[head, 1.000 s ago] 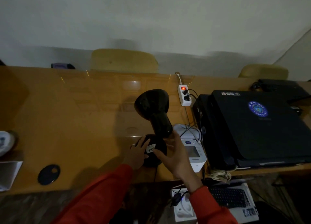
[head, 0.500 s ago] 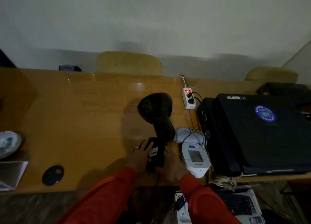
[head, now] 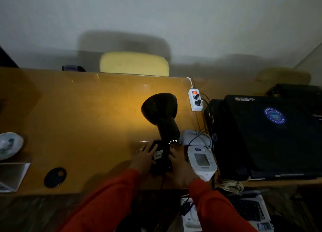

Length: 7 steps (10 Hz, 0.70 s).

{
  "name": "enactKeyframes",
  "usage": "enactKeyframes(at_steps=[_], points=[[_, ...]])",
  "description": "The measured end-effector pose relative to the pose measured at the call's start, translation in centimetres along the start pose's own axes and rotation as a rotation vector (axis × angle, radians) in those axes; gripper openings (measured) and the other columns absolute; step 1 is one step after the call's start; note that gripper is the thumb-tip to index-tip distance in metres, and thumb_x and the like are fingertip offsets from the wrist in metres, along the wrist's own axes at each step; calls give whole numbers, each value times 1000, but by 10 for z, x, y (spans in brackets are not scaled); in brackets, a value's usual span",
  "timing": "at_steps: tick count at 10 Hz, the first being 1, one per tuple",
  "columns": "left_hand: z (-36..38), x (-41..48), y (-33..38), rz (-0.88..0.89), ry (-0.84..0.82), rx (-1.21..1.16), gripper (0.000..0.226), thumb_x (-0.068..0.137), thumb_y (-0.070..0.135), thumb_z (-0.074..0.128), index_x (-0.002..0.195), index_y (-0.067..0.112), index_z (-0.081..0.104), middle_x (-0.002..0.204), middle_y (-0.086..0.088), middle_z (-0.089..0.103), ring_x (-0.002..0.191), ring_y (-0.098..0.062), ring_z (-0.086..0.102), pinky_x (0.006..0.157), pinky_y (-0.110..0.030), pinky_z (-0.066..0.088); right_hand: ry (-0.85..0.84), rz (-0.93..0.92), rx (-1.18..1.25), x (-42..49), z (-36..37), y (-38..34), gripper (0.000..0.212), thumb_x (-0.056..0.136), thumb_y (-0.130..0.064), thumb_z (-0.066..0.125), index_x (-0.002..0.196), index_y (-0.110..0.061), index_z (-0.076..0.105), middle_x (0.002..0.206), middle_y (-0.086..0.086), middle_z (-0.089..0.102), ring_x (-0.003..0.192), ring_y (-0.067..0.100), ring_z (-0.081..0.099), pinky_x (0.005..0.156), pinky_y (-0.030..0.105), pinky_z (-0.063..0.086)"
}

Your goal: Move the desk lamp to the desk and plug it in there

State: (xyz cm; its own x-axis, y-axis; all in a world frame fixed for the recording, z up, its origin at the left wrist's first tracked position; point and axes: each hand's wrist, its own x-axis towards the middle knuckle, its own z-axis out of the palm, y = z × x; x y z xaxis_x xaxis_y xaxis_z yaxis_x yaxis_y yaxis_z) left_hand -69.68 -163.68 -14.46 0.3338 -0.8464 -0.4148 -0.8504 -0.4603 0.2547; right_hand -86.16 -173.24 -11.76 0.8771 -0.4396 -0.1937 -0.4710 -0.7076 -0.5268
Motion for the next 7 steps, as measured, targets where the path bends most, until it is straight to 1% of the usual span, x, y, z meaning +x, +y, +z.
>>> enactKeyframes(at_steps=[1,2,3,4,5,6,7], points=[[-7,-5,-2,27,9,-19,69,94,29,49,149,26,8,162,-1,-3,144,-34,17,116,-47,25,-13,35,-19,6,-3,-2,81,81,-33,71,149,-12,32,161,4,22,148,20,23,116,39,33],[-13,-13,-2,23,35,-62,63,93,25,48,148,24,17,161,-5,6,142,-34,24,115,-44,28,-69,94,-42,9,-7,-3,84,81,-36,69,150,-12,28,159,7,25,147,23,23,117,41,29],[-21,-31,1,-6,55,-107,61,92,23,48,147,23,23,159,-6,19,135,-36,35,111,-44,33,-63,129,-29,1,-14,-7,83,82,-34,68,150,-9,28,159,10,25,146,27,24,118,41,28],[-26,-49,3,-16,85,-129,59,91,22,49,146,22,27,154,-7,32,131,-34,41,106,-41,37,-53,137,-35,-9,-18,-10,84,82,-36,67,150,-7,28,158,13,26,146,29,25,118,41,26],[-35,-72,6,-22,112,-159,54,91,22,49,143,21,33,147,-10,42,125,-33,47,101,-38,40,-19,127,-43,-21,-23,-14,84,80,-39,69,148,-6,31,155,14,32,143,29,30,116,39,29],[-42,-100,7,-10,153,-154,49,93,25,48,140,18,38,140,-13,49,119,-35,53,94,-38,43,23,120,-56,-33,-23,-17,85,79,-45,68,147,-7,33,152,14,36,142,28,32,115,39,31],[-52,-126,7,-30,203,-131,45,94,27,47,138,18,41,139,-11,50,117,-36,55,93,-40,43,6,100,-200,-39,-23,-22,83,83,-58,56,149,-15,30,155,6,33,144,23,28,118,38,28]])
